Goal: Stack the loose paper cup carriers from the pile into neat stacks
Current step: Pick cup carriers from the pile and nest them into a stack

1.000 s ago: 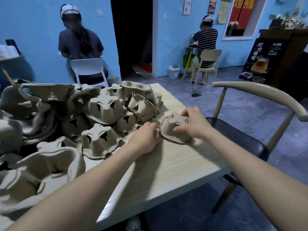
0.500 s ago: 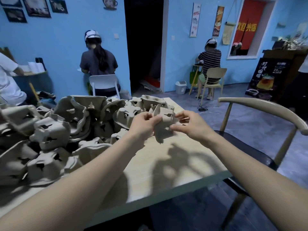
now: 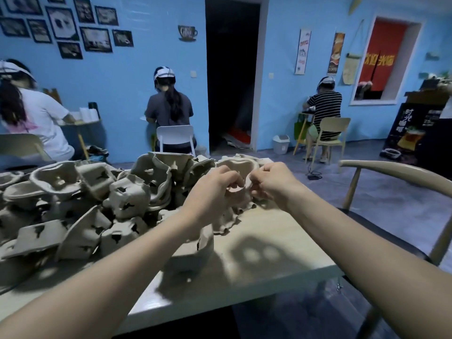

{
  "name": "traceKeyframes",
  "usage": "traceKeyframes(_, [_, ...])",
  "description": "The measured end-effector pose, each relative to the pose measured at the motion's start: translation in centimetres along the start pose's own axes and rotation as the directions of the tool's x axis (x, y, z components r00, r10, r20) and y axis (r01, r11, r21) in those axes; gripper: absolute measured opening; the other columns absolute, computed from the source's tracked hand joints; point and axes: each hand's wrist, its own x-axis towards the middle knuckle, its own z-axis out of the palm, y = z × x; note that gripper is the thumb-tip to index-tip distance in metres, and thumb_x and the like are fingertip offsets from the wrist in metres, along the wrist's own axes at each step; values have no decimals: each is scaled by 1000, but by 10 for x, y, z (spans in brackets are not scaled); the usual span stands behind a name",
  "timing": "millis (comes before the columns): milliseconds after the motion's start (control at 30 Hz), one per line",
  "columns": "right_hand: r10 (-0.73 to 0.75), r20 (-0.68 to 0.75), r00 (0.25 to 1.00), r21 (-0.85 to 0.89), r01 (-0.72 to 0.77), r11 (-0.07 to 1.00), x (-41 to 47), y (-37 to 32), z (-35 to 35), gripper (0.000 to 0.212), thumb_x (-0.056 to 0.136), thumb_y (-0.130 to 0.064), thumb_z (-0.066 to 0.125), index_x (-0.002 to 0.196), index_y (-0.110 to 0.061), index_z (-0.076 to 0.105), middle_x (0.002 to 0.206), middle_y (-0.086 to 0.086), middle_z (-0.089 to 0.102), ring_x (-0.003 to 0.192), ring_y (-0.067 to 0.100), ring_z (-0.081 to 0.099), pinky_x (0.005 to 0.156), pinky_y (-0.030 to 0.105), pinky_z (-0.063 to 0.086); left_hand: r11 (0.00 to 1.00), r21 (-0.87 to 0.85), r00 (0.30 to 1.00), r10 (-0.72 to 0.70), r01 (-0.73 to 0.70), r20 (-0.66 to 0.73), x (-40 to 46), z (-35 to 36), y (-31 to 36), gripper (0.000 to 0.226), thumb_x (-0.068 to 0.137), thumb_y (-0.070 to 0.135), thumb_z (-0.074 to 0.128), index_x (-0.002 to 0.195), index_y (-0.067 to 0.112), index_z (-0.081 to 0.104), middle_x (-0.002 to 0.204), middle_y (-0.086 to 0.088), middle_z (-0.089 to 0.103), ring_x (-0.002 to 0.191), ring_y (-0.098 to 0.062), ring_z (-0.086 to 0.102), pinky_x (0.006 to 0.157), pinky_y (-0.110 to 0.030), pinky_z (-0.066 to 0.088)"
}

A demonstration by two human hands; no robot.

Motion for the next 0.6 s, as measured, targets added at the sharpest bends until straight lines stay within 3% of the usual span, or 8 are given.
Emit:
traceKeyframes(133, [14,82,997,31,-16,999,-6,-1,16,20,87,6,52,68,-3,52,59,12,51,45,16,50,46,22,45,979,-20,967,-205,205,-150,-18,-28,-20,22,88,31,63,103,15,63,101,1,50,96,-16,50,88,-33,45])
traceKeyframes(233, [8,162,987,57,-17,998,-12,-1,29,18,89,6,52,73,-2,52,62,13,52,50,14,49,46,18,43,874,-41,867,-485,484,-117,-30,-45,-34,34,94,34,53,120,13,51,113,-6,46,103,-20,49,96,-36,43])
traceKeyframes(300, [3,221,975,77,-20,997,-17,0,38,10,90,5,52,82,1,54,70,16,52,54,14,49,45,17,42,796,-111,797,-602,595,-46,-37,-52,-39,33,96,37,47,117,12,50,109,-6,52,95,-18,51,82,-30,43])
traceKeyframes(400, [23,300,954,100,-56,993,-22,5,50,4,91,3,53,89,3,56,82,19,52,60,15,49,45,15,42,728,-198,742,-670,656,-5,-52,-60,-49,26,97,38,45,102,14,55,85,2,62,76,-15,56,60,-27,39])
traceKeyframes(500, [49,333,942,105,-88,991,-29,10,59,4,90,3,54,87,3,57,79,17,54,61,15,50,44,14,42,676,-263,703,-711,688,12,-66,-70,-55,21,96,30,51,89,13,61,73,-1,62,59,-13,54,56,-27,43])
traceKeyframes(600, [61,327,943,74,-89,993,-34,19,64,12,87,5,57,77,1,56,67,13,53,55,15,49,47,18,42,613,-313,665,-742,725,85,-74,-76,-54,23,93,23,56,73,11,59,60,-3,56,41,-6,49,44,-18,41])
